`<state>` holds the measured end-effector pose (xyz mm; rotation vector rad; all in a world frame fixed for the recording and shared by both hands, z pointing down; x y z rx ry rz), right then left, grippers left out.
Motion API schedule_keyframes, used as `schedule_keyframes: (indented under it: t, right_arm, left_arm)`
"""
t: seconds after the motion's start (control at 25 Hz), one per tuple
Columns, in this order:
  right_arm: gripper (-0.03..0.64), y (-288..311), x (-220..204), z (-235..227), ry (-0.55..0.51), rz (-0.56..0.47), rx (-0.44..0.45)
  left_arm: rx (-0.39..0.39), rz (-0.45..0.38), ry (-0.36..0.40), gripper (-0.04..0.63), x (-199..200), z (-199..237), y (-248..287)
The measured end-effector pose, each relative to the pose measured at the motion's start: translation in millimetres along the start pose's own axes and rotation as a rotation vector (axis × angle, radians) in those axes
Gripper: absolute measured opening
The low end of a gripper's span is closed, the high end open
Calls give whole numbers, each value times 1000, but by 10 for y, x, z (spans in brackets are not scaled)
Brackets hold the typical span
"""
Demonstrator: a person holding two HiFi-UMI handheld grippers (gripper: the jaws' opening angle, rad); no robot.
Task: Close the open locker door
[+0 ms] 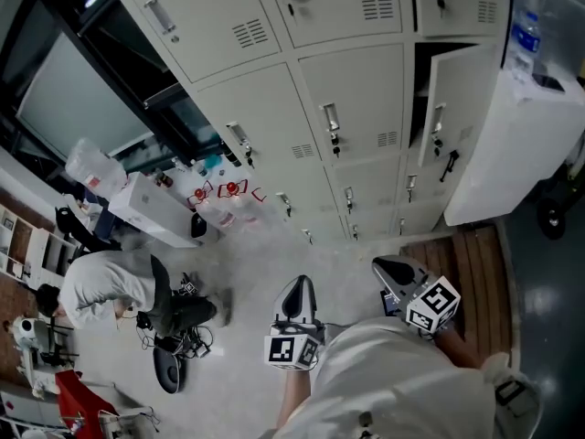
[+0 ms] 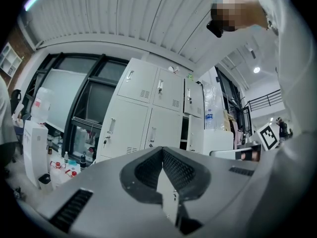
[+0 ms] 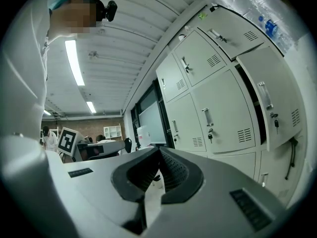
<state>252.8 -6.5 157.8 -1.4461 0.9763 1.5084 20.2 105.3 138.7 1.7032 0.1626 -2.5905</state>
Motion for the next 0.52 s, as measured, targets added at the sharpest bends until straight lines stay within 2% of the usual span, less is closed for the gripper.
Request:
schedule_keyframes:
  t: [0.52]
  right_arm:
    - [26,128,-130,71,42,12,50]
  left_arm:
    - [46,11,10,8,-86,119,-231]
Point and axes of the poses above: the fingertips, and each gripper's own axes: y forward along the fingers, z to its left, x out of its top, the point moved 9 cm from there along -y, backward along the fingers, and after that the axes turned 14 degrees about -y, right-handed, at the moved point
